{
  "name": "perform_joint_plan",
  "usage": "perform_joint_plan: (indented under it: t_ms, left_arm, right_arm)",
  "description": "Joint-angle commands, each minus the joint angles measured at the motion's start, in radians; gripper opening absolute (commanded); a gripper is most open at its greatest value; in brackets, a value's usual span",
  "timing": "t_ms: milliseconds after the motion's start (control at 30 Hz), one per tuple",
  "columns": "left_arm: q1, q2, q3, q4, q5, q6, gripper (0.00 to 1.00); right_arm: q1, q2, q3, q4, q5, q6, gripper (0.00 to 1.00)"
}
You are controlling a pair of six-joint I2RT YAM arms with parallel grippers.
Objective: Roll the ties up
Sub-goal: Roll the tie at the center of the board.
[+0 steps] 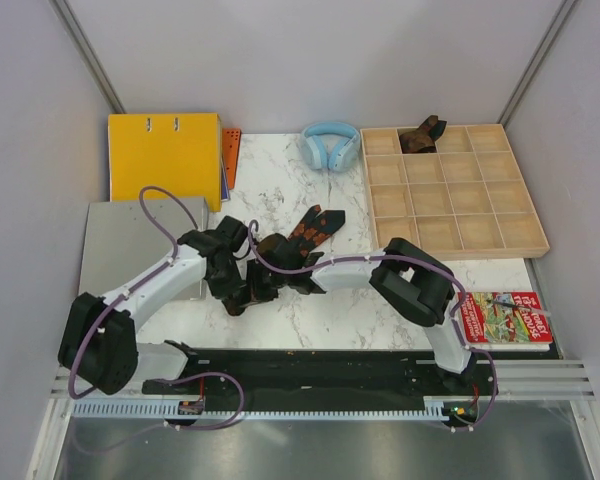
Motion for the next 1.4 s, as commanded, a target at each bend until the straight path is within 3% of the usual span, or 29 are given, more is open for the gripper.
perform_joint_plan:
  t_ms: [0,400,700,1200,1233,1367]
  left_arm:
    - [-0.027,0.058,0.118,0.104,0.006,-0.010,0.03]
    - [-0.035,0.253,0.216,0.103,-0.014,-0.005,0.04]
    - [-0.033,0.389,0.303,0.098,-0.011,0.001,0.14]
    - [-0.035,0.434,0.435,0.008,-0.020,0.004,0.77]
    - [-0.035,0.426,0.437,0.006,-0.020,0.006,0.89]
    - [-0.024,0.379,0.441,-0.014,-0.039,0.012,0.93]
  right_arm:
    - [0.012,0.015,-0.022,0.038,-0.027,0.007,0.00]
    - [-0.045,0.025,-0.040,0.055,-0.071,-0.007,0.00]
    - [-0.089,-0.008,-0.083,0.040,-0.080,-0.036,0.00]
    - [-0.135,-0.192,-0.235,-0.028,-0.046,-0.073,0.03]
    - [-0.134,-0.214,-0.244,-0.028,-0.042,-0.073,0.04]
    - [-0.120,-0.253,-0.266,-0.031,-0.034,-0.065,0.04]
